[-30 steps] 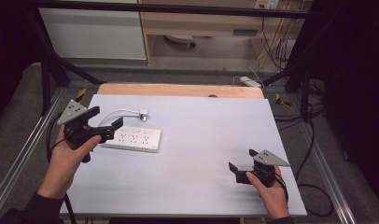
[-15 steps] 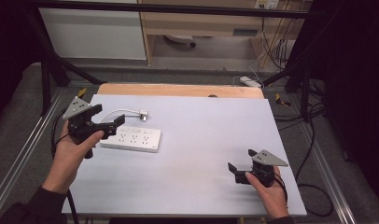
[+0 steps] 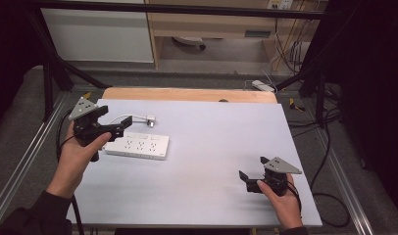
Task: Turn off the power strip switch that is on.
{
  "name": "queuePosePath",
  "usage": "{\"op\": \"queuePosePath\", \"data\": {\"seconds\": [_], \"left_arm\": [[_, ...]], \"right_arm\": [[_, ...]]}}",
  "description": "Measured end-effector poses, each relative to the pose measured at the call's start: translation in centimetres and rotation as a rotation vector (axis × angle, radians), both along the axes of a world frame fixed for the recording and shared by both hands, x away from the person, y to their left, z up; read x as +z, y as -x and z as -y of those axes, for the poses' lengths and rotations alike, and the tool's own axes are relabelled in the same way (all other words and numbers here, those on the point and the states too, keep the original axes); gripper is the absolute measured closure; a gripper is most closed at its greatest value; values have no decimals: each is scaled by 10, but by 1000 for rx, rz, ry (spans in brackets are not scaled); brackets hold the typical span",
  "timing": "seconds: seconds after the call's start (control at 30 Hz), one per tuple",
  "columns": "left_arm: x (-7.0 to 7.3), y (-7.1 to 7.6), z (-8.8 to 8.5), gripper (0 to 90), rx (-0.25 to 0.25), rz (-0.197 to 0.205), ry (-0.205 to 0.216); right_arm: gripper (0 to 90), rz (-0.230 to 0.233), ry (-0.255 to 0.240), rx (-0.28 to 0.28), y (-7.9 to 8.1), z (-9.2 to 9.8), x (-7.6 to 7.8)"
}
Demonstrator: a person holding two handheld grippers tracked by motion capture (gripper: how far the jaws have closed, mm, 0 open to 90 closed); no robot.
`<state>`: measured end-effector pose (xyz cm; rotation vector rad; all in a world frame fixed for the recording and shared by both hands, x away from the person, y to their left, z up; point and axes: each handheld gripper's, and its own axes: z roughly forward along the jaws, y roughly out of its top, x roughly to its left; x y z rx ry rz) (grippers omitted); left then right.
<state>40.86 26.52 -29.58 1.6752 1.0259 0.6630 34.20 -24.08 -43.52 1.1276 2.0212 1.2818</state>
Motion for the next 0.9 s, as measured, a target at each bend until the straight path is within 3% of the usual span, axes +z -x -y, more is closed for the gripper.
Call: {"op": "queuePosePath", "data": {"seconds": [0.2,0.53,0.7,0.9], "left_arm": [[-2,-7,4,94,14,5,-3],[-12,-22,16,263,9,-20,-35],[-15,-31,19,328,-5,-35,-19],[-18,-37,23,483,-7,-31,-21]], "right_arm": [[38,3,0,2,0,1,1],[35,5,1,2,1,0,1],[35,1,4,11,1,-1,1],[36,3,20,20,1,-2,0]]}}
